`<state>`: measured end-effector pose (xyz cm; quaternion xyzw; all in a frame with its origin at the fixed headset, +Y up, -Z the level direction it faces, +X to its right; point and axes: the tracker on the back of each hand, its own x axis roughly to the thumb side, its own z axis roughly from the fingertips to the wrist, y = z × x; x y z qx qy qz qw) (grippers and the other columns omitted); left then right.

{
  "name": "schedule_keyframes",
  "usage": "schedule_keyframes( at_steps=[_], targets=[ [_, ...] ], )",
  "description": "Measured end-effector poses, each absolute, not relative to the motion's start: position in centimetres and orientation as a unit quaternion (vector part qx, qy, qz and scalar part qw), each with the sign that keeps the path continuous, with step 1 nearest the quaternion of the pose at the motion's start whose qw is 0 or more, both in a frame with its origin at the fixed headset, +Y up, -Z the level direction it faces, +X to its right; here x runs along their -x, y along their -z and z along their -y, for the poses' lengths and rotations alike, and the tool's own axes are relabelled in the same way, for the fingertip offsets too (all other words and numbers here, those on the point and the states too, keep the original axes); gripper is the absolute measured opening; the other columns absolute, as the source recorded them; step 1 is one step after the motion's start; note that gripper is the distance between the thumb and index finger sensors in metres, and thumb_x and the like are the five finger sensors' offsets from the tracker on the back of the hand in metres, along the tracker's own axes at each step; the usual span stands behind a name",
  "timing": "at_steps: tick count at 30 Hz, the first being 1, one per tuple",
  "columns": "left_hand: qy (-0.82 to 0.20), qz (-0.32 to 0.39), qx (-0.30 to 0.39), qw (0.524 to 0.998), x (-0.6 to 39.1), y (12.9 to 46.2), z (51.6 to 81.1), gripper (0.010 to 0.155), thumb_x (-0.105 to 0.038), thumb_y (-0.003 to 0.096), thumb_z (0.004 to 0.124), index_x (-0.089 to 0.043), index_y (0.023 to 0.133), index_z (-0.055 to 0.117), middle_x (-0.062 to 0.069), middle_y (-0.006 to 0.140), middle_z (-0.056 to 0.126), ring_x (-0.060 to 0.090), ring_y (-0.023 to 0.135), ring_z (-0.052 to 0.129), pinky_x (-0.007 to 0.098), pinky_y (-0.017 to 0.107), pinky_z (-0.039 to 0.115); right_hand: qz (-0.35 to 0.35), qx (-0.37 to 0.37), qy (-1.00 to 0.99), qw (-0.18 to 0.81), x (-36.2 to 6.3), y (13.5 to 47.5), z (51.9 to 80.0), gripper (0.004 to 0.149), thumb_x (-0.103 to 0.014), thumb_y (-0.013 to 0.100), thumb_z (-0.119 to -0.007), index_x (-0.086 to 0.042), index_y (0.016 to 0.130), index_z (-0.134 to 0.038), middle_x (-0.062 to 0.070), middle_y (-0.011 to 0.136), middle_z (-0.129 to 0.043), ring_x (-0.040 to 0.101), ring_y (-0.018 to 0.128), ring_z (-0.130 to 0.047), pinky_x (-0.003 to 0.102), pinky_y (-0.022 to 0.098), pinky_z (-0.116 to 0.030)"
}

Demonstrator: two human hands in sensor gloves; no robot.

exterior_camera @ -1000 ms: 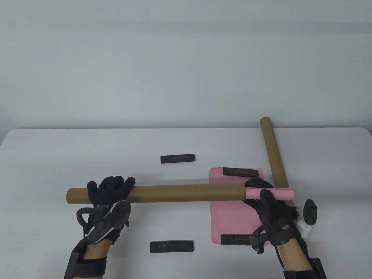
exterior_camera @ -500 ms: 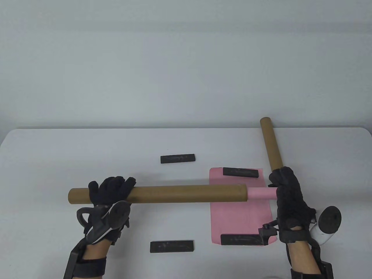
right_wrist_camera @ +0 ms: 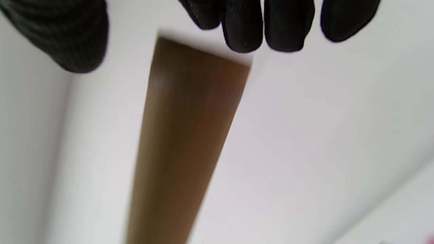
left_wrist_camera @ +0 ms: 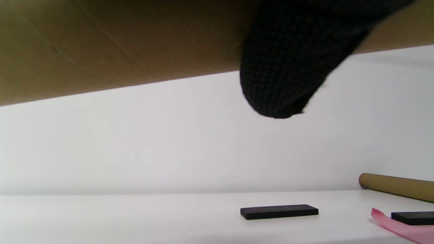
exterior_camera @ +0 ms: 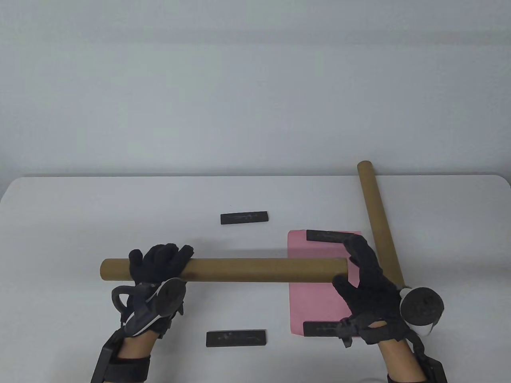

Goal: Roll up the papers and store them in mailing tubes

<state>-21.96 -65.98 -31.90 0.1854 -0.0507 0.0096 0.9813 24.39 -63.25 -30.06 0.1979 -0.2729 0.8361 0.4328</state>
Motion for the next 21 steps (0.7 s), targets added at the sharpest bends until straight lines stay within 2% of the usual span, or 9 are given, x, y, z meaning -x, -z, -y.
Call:
schedule_keyframes(
  at_steps=[3,4,6,8,10,13,15,18,21],
  targets=[
    [0.0,0.041,-0.178,0.983,22.4,32.2,66.2,0.077,-0.042,0.0315,0.1,-0.052,0.095,0.059,-0.007,0.101,0.069,0.022,0.098,0.083,0.07,0.072,0.059,0.304,-0.153,-0.885,0.319,-26.9,29.4,60.7,0.09,-0.062,0.048,-0.082,-0.002,0.111,-0.057,0.024,0.107,-0.068,0.058,0.093,-0.075,0.074,0.062,-0.064],
    [0.004,0.038,-0.177,0.983,22.5,32.3,66.2,0.076,-0.042,0.0316,0.1,-0.052,0.095,0.059,-0.007,0.101,0.069,0.022,0.098,0.083,0.07,0.072,0.058,0.294,-0.131,-0.899,0.299,-27.6,29.5,60.3,0.086,-0.06,0.049,-0.083,-0.004,0.11,-0.061,0.023,0.106,-0.071,0.057,0.092,-0.077,0.073,0.063,-0.065],
    [0.011,0.031,-0.173,0.984,23.0,32.4,66.3,0.076,-0.041,0.0315,0.1,-0.052,0.095,0.06,-0.007,0.101,0.069,0.022,0.098,0.083,0.07,0.072,0.058,0.224,-0.076,-0.943,0.235,-29.7,30.0,60.0,0.081,-0.054,0.051,-0.084,-0.005,0.111,-0.06,0.023,0.108,-0.069,0.056,0.094,-0.075,0.073,0.064,-0.064],
    [0.013,0.022,-0.165,0.986,23.6,32.6,66.5,0.076,-0.041,0.0314,0.101,-0.052,0.095,0.06,-0.007,0.101,0.07,0.023,0.098,0.083,0.07,0.072,0.058,0.104,-0.004,-0.984,0.143,-32.6,31.4,61.0,0.076,-0.049,0.052,-0.085,-0.007,0.111,-0.061,0.022,0.108,-0.07,0.057,0.095,-0.074,0.073,0.065,-0.062],
    [0.012,0.014,-0.161,0.987,24.0,32.7,66.5,0.076,-0.041,0.0313,0.101,-0.052,0.095,0.06,-0.006,0.101,0.07,0.023,0.098,0.083,0.07,0.072,0.058,0.008,0.065,-0.997,0.035,-35.4,33.0,63.2,0.076,-0.045,0.05,-0.088,-0.008,0.11,-0.061,0.02,0.108,-0.07,0.055,0.096,-0.075,0.073,0.067,-0.062],
    [0.019,0.007,-0.166,0.986,24.0,32.7,66.3,0.077,-0.041,0.0312,0.101,-0.052,0.095,0.06,-0.007,0.101,0.07,0.023,0.098,0.083,0.07,0.072,0.058,-0.106,0.076,-0.99,-0.051,-39.0,34.8,67.7,0.076,-0.042,0.047,-0.092,-0.012,0.11,-0.061,0.018,0.11,-0.068,0.054,0.098,-0.072,0.072,0.068,-0.06],
    [0.025,0.006,-0.169,0.985,23.9,32.6,66.2,0.076,-0.041,0.0312,0.101,-0.053,0.095,0.06,-0.007,0.101,0.07,0.023,0.098,0.083,0.069,0.072,0.058,-0.152,0.075,-0.984,-0.047,-40.5,35.4,70.6,0.08,-0.042,0.046,-0.093,-0.016,0.112,-0.058,0.016,0.113,-0.064,0.055,0.103,-0.066,0.073,0.07,-0.057],
    [0.027,0.011,-0.168,0.985,23.7,32.6,66.2,0.076,-0.041,0.0312,0.101,-0.053,0.095,0.061,-0.007,0.101,0.07,0.022,0.098,0.083,0.069,0.073,0.058,-0.185,0.07,-0.979,-0.05,-41.4,36.2,73.0,0.083,-0.042,0.045,-0.094,-0.018,0.113,-0.053,0.015,0.114,-0.062,0.054,0.104,-0.063,0.073,0.071,-0.056],
    [0.029,0.014,-0.165,0.986,23.6,32.6,66.3,0.076,-0.041,0.0311,0.101,-0.053,0.095,0.061,-0.007,0.101,0.07,0.022,0.098,0.083,0.069,0.073,0.058,-0.198,0.036,-0.978,-0.062,-41.7,37.0,74.9,0.084,-0.043,0.043,-0.095,-0.021,0.112,-0.051,0.014,0.113,-0.064,0.052,0.103,-0.066,0.072,0.07,-0.057]
  ],
)
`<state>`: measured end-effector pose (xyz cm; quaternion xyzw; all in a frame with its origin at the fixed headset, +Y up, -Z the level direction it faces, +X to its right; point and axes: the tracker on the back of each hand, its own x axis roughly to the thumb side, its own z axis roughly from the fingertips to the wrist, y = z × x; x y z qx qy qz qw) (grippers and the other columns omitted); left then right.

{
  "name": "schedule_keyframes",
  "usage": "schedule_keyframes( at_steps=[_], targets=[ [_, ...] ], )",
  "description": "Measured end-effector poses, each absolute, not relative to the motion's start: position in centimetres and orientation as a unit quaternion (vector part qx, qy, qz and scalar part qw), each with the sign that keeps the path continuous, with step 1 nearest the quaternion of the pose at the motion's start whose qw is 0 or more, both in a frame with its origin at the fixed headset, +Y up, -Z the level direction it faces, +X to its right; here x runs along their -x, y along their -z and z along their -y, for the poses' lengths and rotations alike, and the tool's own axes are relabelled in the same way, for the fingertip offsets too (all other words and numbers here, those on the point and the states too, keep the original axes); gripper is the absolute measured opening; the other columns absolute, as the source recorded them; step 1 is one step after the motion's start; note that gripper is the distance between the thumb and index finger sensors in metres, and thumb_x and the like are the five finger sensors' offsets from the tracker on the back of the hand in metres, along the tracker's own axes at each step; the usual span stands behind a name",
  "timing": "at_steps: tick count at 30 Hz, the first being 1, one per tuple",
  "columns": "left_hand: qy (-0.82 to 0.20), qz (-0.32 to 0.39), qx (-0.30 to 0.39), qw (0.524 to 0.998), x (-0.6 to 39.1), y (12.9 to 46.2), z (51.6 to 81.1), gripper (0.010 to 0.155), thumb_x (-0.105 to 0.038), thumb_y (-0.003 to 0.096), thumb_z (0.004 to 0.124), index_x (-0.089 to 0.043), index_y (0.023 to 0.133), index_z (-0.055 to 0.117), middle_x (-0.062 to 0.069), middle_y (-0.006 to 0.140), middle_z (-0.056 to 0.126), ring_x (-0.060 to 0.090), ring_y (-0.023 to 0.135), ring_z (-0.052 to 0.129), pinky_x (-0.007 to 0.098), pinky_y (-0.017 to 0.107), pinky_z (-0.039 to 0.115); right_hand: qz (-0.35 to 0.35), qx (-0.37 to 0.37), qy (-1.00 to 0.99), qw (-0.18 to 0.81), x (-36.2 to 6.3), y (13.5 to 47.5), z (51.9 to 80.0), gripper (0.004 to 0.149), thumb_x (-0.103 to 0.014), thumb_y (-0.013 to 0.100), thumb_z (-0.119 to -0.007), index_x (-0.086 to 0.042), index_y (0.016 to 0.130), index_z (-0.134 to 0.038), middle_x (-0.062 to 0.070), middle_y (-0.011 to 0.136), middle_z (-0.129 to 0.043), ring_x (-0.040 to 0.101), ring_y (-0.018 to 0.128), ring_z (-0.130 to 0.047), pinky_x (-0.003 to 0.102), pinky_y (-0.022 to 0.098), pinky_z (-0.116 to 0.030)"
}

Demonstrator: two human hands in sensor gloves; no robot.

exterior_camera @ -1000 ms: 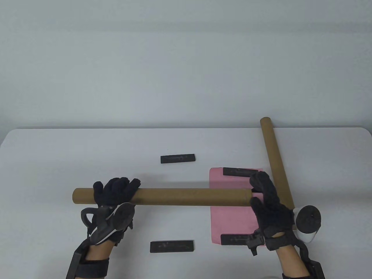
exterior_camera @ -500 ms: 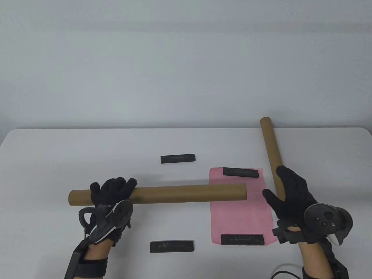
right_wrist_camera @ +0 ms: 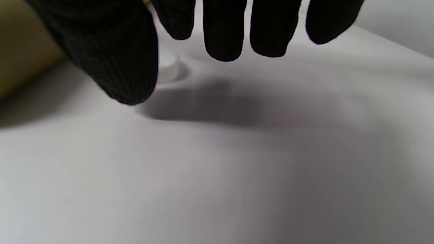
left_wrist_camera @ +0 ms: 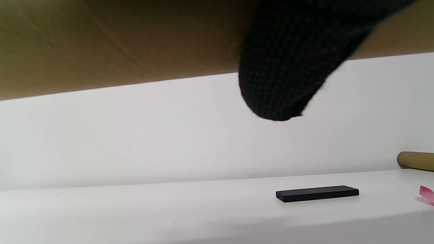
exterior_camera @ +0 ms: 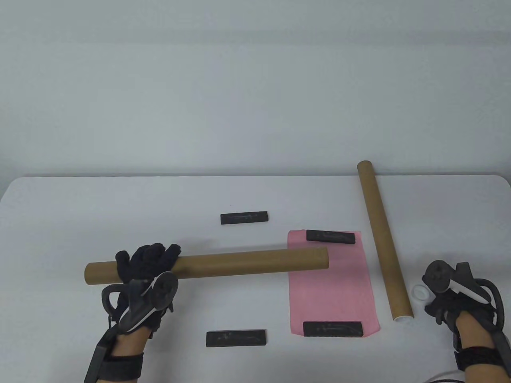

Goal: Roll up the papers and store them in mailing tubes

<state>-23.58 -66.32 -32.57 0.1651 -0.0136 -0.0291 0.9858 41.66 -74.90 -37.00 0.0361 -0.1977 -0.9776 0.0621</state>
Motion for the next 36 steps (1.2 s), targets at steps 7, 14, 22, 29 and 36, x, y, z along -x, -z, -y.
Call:
schedule_keyframes(
  at_steps=[7,14,22,29,36],
  targets=[
    [0.034,0.016,-0.157,0.987,23.4,32.5,66.3,0.076,-0.041,0.031,0.101,-0.053,0.095,0.061,-0.007,0.101,0.07,0.022,0.098,0.084,0.069,0.073,0.058,0.17,0.009,0.982,0.083,-40.2,37.8,75.2,0.071,-0.04,0.043,-0.095,-0.029,0.106,-0.064,0.012,0.108,-0.071,0.047,0.101,-0.071,0.071,0.071,-0.058],
    [0.038,0.02,-0.153,0.987,23.3,32.5,66.3,0.076,-0.041,0.031,0.101,-0.053,0.095,0.061,-0.007,0.101,0.07,0.022,0.098,0.084,0.069,0.073,0.058,0.154,0.023,0.982,0.108,-39.8,37.6,75.1,0.065,-0.04,0.042,-0.097,-0.024,0.101,-0.075,0.011,0.097,-0.084,0.044,0.095,-0.08,0.069,0.07,-0.062],
    [0.033,0.022,-0.149,0.988,23.2,32.6,66.3,0.076,-0.041,0.0307,0.101,-0.053,0.095,0.061,-0.007,0.101,0.071,0.022,0.098,0.084,0.069,0.073,0.058,-0.004,0.034,0.991,0.127,-37.5,36.0,65.8,0.069,-0.042,0.042,-0.095,-0.022,0.104,-0.071,0.012,0.098,-0.082,0.045,0.093,-0.081,0.068,0.069,-0.065],
    [0.017,0.022,-0.154,0.988,23.4,32.5,66.2,0.076,-0.041,0.0308,0.101,-0.053,0.095,0.061,-0.008,0.101,0.071,0.022,0.098,0.084,0.068,0.073,0.058,-0.156,0.169,0.969,-0.091,-29.2,32.0,60.3,0.069,-0.044,0.043,-0.094,-0.021,0.104,-0.071,0.013,0.098,-0.083,0.046,0.092,-0.083,0.068,0.067,-0.066],
    [0.001,0.057,-0.147,0.988,23.2,32.4,66.3,0.076,-0.042,0.0308,0.101,-0.054,0.095,0.06,-0.008,0.101,0.07,0.021,0.099,0.083,0.068,0.073,0.058,-0.17,0.246,0.908,-0.292,-25.4,30.5,63.6,0.07,-0.042,0.044,-0.094,-0.014,0.105,-0.071,0.017,0.096,-0.084,0.049,0.089,-0.084,0.071,0.065,-0.067]
  ],
)
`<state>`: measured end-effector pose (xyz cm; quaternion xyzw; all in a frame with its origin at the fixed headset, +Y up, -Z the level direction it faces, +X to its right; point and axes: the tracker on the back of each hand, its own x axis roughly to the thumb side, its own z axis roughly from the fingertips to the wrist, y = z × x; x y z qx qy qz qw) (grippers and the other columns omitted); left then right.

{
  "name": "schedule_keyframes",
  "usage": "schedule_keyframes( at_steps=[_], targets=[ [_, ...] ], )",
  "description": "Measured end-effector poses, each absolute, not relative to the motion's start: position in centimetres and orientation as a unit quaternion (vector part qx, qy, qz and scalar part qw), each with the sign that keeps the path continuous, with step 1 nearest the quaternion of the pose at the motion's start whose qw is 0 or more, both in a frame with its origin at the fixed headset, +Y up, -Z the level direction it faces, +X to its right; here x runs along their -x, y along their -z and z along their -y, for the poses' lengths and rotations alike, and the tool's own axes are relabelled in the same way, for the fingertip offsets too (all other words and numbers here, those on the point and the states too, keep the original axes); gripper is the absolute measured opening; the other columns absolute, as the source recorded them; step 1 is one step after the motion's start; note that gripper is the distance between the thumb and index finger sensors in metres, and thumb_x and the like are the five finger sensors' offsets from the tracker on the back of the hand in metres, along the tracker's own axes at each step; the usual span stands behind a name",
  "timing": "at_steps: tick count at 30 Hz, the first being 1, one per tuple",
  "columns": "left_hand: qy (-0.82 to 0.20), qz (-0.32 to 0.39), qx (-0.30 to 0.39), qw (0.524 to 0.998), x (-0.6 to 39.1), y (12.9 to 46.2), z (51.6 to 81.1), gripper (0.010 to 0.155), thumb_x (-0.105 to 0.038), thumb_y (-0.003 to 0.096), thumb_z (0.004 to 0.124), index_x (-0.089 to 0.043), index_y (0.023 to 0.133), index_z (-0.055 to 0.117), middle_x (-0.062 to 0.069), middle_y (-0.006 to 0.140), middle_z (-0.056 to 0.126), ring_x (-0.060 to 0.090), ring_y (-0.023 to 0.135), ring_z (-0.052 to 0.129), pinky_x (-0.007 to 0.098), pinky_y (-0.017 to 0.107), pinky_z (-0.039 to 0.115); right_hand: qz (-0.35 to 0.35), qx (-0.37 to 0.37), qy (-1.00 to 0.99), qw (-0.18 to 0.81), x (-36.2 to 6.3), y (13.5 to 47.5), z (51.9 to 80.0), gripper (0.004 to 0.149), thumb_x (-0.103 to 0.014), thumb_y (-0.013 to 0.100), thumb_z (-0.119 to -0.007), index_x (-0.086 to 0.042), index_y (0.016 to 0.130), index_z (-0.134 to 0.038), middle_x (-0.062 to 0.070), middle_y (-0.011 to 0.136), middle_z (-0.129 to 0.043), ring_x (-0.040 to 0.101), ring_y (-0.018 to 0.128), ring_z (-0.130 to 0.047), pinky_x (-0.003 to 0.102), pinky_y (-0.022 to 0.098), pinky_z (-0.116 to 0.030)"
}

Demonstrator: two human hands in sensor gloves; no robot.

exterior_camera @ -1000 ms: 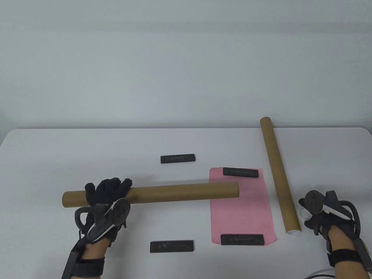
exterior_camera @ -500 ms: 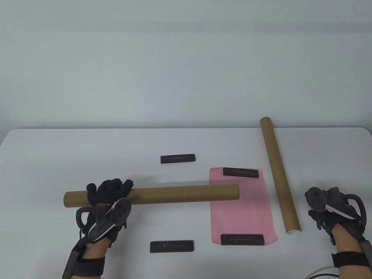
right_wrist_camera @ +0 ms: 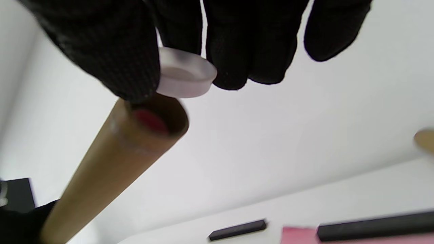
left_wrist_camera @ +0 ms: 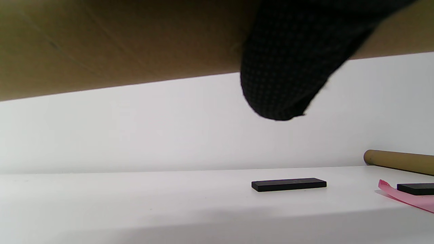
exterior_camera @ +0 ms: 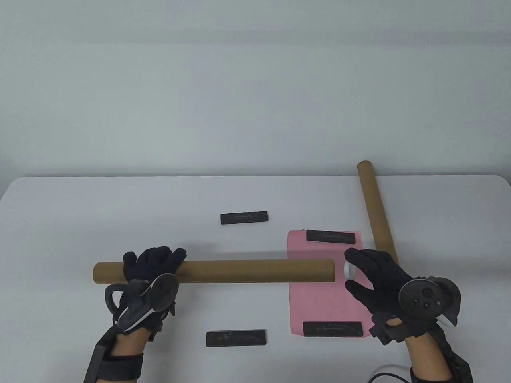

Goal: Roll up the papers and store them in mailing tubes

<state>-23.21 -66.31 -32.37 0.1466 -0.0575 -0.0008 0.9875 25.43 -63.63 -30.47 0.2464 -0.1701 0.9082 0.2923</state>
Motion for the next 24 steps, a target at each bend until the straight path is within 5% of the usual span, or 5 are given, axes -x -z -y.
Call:
schedule_keyframes(
  at_steps=[8,19,24],
  targets=[
    [-0.014,0.089,-0.151,0.984,22.9,32.5,66.4,0.076,-0.042,0.0304,0.101,-0.055,0.094,0.061,-0.009,0.101,0.071,0.02,0.098,0.084,0.068,0.073,0.058,0.169,-0.276,-0.866,0.382,-25.7,29.7,65.0,0.07,-0.039,0.044,-0.094,-0.014,0.104,-0.071,0.019,0.096,-0.084,0.05,0.088,-0.085,0.071,0.063,-0.068],
    [-0.021,0.07,-0.116,0.991,22.8,32.9,66.4,0.075,-0.04,0.0285,0.103,-0.055,0.091,0.066,-0.008,0.098,0.075,0.019,0.093,0.088,0.068,0.073,0.059,0.212,-0.267,-0.878,0.336,-24.6,28.9,65.6,0.071,-0.038,0.045,-0.092,-0.007,0.105,-0.069,0.021,0.094,-0.087,0.05,0.085,-0.089,0.069,0.062,-0.072],
    [-0.033,0.055,-0.108,0.992,22.2,32.7,66.3,0.074,-0.039,0.0276,0.104,-0.052,0.091,0.068,-0.006,0.097,0.076,0.02,0.091,0.09,0.069,0.071,0.059,0.23,-0.254,-0.908,0.242,-22.2,28.2,66.2,0.095,-0.042,0.044,-0.092,0.006,0.111,-0.044,0.029,0.105,-0.067,0.056,0.094,-0.073,0.07,0.064,-0.068]
  ],
)
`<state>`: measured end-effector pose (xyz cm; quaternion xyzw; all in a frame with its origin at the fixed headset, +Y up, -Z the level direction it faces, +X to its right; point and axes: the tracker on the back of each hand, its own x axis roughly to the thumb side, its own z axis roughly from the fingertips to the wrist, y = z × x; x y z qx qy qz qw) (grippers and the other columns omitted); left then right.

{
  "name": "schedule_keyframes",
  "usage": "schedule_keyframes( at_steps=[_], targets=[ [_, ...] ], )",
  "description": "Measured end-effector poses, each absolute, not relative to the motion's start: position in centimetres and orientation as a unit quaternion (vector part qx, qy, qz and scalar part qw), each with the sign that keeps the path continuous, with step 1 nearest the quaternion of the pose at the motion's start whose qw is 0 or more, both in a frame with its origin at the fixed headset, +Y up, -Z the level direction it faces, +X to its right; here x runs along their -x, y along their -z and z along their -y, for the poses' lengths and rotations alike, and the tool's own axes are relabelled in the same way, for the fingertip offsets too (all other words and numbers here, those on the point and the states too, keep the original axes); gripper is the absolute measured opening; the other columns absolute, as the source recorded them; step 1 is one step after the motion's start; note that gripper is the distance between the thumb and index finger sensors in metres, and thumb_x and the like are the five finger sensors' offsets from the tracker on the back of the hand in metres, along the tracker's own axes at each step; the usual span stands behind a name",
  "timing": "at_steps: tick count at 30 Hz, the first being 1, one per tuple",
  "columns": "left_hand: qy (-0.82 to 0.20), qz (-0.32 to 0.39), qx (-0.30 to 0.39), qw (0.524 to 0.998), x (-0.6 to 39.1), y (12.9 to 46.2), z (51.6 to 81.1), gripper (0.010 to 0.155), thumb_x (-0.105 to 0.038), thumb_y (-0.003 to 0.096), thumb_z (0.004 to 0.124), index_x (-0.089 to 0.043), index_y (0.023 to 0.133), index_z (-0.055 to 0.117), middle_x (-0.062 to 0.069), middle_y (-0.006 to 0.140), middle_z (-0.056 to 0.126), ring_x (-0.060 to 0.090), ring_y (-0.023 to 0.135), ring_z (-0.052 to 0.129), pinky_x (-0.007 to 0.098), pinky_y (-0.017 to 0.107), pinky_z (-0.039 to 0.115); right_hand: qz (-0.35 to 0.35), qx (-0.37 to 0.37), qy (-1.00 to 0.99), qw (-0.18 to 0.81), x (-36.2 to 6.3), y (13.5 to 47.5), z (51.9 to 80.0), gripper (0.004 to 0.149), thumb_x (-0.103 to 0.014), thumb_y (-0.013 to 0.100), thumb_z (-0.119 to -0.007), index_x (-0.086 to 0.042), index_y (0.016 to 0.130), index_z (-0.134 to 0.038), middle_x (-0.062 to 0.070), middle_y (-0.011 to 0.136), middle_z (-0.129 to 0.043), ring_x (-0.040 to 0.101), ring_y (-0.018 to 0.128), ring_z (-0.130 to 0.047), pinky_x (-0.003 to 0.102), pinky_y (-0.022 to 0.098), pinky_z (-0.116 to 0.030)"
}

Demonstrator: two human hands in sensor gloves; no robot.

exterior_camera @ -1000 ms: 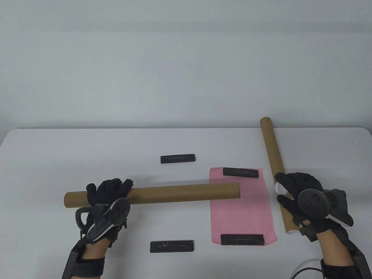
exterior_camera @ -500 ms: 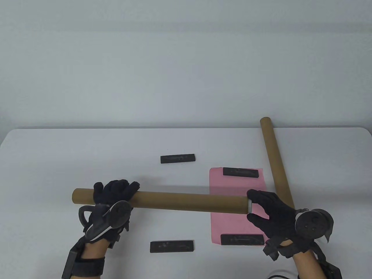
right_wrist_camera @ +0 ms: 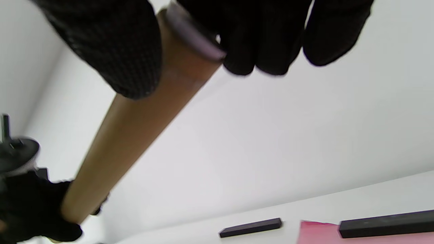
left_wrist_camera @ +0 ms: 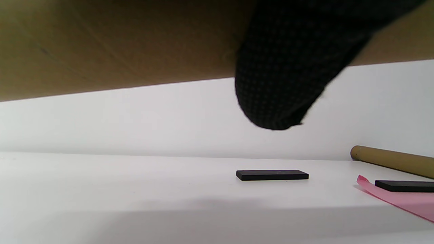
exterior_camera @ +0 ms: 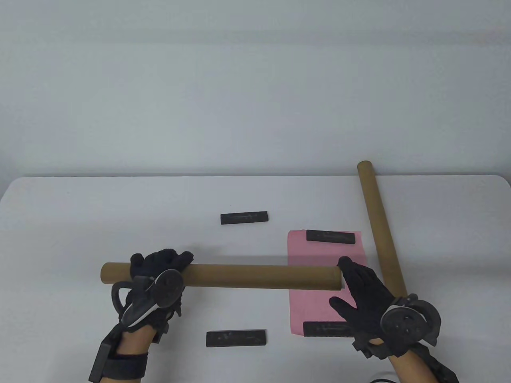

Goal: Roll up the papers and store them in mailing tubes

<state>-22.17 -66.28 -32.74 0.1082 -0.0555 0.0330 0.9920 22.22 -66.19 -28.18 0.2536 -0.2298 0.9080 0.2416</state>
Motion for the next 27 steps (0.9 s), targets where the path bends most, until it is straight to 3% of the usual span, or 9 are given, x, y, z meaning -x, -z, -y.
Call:
schedule_keyframes(
  at_steps=[6,10,12,17,20,27],
  targets=[
    [-0.032,0.052,-0.1,0.993,21.4,32.5,66.4,0.074,-0.038,0.0283,0.104,-0.051,0.092,0.068,-0.005,0.097,0.076,0.021,0.09,0.09,0.069,0.071,0.058,0.187,-0.235,-0.916,0.266,-21.4,28.7,67.2,0.108,-0.05,0.048,-0.085,0.012,0.11,-0.021,0.036,0.109,-0.044,0.064,0.098,-0.054,0.074,0.065,-0.058],
    [-0.006,0.033,-0.041,0.999,21.4,32.9,66.6,0.074,-0.039,0.0318,0.101,-0.051,0.094,0.062,-0.004,0.1,0.07,0.022,0.094,0.083,0.069,0.072,0.055,0.12,-0.219,-0.936,0.249,-21.7,29.3,67.5,0.108,-0.051,0.049,-0.083,0.011,0.11,-0.02,0.037,0.11,-0.04,0.067,0.099,-0.048,0.081,0.061,-0.054],
    [0.004,0.005,-0.033,0.999,21.6,33.2,67.0,0.075,-0.042,0.0327,0.099,-0.05,0.096,0.06,-0.004,0.101,0.069,0.022,0.093,0.084,0.068,0.071,0.057,0.162,-0.208,-0.935,0.236,-22.1,29.0,67.0,0.104,-0.052,0.049,-0.083,0.008,0.112,-0.026,0.034,0.111,-0.045,0.065,0.099,-0.052,0.08,0.061,-0.056],
    [-0.014,-0.052,0.073,0.996,22.9,34.4,68.2,0.079,-0.047,0.0382,0.092,-0.041,0.102,0.046,0.002,0.102,0.064,0.024,0.091,0.082,0.063,0.069,0.061,0.202,-0.22,-0.935,0.193,-22.9,28.5,66.1,0.097,-0.052,0.05,-0.082,0.003,0.114,-0.034,0.031,0.112,-0.05,0.064,0.1,-0.054,0.079,0.063,-0.056],
    [-0.058,-0.077,0.166,0.981,23.5,35.3,69.7,0.083,-0.052,0.0412,0.086,-0.034,0.104,0.034,0.008,0.101,0.061,0.024,0.087,0.084,0.055,0.067,0.072,0.159,-0.242,-0.938,0.19,-22.8,28.7,66.4,0.097,-0.053,0.05,-0.08,0.004,0.114,-0.033,0.032,0.112,-0.049,0.065,0.1,-0.05,0.079,0.062,-0.054],
    [-0.144,-0.149,0.274,0.939,24.4,36.8,72.1,0.092,-0.054,0.0452,0.078,-0.023,0.103,0.013,0.013,0.1,0.055,0.027,0.085,0.083,0.048,0.063,0.079,0.16,-0.256,-0.94,0.162,-22.6,28.5,66.1,0.096,-0.053,0.051,-0.079,0.003,0.114,-0.034,0.031,0.112,-0.051,0.065,0.101,-0.05,0.079,0.063,-0.054]
  ],
)
